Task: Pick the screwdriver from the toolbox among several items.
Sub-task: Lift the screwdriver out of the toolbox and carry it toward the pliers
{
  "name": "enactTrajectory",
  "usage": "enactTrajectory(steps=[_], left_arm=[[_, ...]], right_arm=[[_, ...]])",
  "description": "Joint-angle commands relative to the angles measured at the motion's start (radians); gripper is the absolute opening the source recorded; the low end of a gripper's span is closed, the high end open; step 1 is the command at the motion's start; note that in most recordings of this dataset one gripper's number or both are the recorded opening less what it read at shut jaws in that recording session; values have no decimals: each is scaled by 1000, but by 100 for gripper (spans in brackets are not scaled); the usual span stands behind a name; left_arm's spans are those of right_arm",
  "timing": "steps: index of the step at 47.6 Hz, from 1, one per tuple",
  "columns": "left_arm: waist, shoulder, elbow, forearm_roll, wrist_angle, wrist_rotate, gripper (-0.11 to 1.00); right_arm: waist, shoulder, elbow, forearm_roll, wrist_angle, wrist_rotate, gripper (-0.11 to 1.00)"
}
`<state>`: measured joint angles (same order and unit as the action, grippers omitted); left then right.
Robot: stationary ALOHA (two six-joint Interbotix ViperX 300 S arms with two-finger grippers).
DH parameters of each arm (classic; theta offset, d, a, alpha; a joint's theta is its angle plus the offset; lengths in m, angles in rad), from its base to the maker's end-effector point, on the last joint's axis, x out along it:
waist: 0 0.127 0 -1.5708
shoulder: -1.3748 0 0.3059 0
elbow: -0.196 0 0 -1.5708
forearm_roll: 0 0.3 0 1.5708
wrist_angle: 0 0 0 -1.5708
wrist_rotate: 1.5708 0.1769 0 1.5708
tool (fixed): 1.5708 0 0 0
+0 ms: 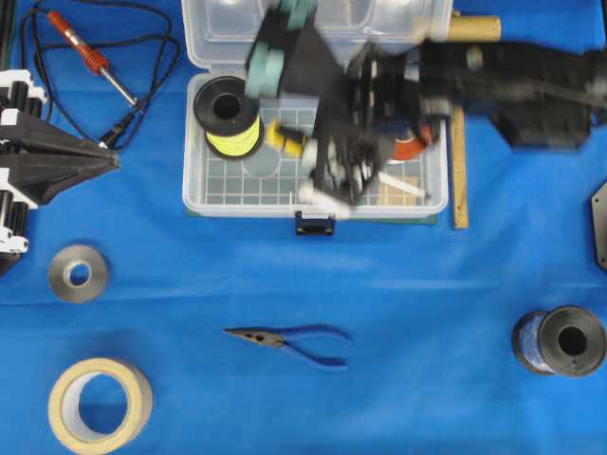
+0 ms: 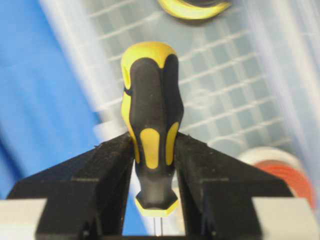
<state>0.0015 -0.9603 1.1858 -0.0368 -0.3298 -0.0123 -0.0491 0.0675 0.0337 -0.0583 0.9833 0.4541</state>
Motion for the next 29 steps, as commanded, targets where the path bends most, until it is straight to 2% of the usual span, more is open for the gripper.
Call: enactTrajectory(steps=[1,9,13,21,29], left_arm=[[0,3,-8,-2,-8,2,0],[2,3,-8,-2,-9,2,0],[3,3,-8,0,-8,2,0],[2,3,-6,0,-8,0,0],[3,3,-2,-2,-5,-2,0]], right_arm=[[83,-6,-21,-29,-35,9,26],[210,98,-77,-104,-74,41,26],[235,163,-110,-115,-74,57,26],[252,299,-158,-112,-89,84,26],[255,383,-167,-69,-133,110,26]])
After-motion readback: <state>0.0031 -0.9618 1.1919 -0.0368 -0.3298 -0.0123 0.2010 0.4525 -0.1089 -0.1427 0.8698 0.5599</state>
